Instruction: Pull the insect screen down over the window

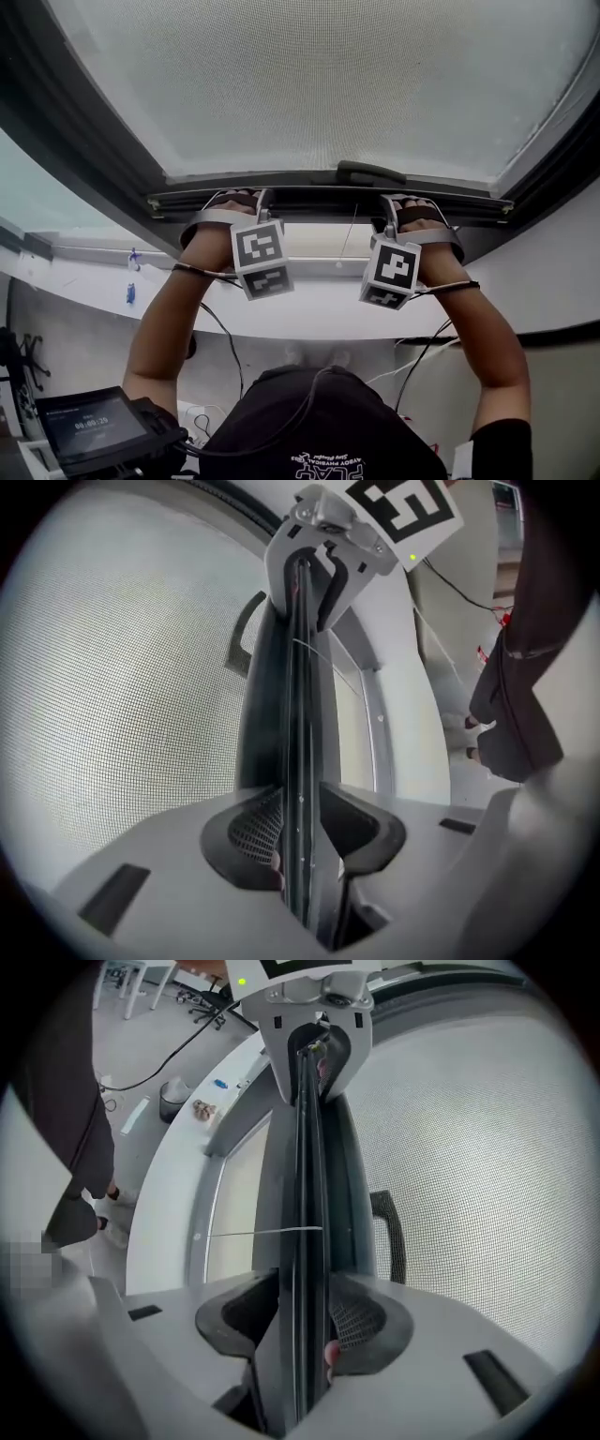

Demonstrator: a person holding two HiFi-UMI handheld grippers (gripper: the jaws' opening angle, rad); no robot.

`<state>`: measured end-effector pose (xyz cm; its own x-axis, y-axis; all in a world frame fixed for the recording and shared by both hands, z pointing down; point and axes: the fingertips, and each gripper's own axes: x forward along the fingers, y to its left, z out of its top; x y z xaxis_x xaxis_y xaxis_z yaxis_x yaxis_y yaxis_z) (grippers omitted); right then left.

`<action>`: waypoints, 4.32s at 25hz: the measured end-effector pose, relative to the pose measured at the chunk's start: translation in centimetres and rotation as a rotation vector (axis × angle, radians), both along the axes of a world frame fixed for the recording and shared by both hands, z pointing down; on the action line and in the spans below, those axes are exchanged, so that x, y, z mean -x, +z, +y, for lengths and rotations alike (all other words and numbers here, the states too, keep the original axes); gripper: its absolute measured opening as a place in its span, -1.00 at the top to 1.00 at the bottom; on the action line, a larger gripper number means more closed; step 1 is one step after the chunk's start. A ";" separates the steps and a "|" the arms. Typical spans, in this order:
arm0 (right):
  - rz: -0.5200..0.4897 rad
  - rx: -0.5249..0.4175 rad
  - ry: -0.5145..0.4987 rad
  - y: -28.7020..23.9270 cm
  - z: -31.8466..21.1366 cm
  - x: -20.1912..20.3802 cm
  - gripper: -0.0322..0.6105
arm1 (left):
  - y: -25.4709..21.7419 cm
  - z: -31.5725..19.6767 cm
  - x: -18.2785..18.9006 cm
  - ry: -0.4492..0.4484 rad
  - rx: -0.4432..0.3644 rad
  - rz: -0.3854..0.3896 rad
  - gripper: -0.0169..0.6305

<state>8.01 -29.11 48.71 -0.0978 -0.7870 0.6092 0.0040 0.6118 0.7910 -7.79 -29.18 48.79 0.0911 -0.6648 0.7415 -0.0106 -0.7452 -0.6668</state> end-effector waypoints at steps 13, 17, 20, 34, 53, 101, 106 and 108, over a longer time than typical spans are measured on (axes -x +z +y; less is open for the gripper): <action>-0.113 -0.045 -0.022 -0.7 0.0 -0.8 0.40 | -0.7 0.2 -0.6 0.002 -0.005 0.045 0.58; -0.121 -0.044 -0.026 -0.9 0.1 -0.8 0.40 | -0.9 0.2 -0.6 -0.001 -0.018 0.052 0.58; -0.121 -0.051 -0.031 -1.0 0.1 -0.8 0.39 | -0.9 0.2 -0.6 -0.001 -0.017 0.051 0.58; -0.030 0.334 -0.012 -0.5 2.2 -0.4 0.51 | 0.3 2.2 -0.5 0.022 0.318 0.019 0.60; 0.007 0.175 0.024 0.4 0.5 -1.6 0.53 | 0.5 -0.3 -1.6 -0.024 -0.031 -0.003 0.67; -0.304 -0.114 -0.007 0.2 0.5 0.3 0.44 | -0.9 2.1 -1.5 -0.034 -0.107 0.537 0.68; -0.686 -0.131 0.084 -3.6 1.8 1.5 0.44 | -4.4 2.6 -2.4 -0.117 -0.065 1.046 0.68; -0.827 -0.154 0.130 -5.4 2.2 1.8 0.45 | -5.8 2.2 -1.8 -0.162 -0.086 1.201 0.68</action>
<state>6.24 -26.94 43.34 -0.3677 -0.8910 0.2664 -0.6747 0.4527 0.5830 -6.03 -26.99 42.96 0.6011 -0.7751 0.1947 -0.7447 -0.6316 -0.2156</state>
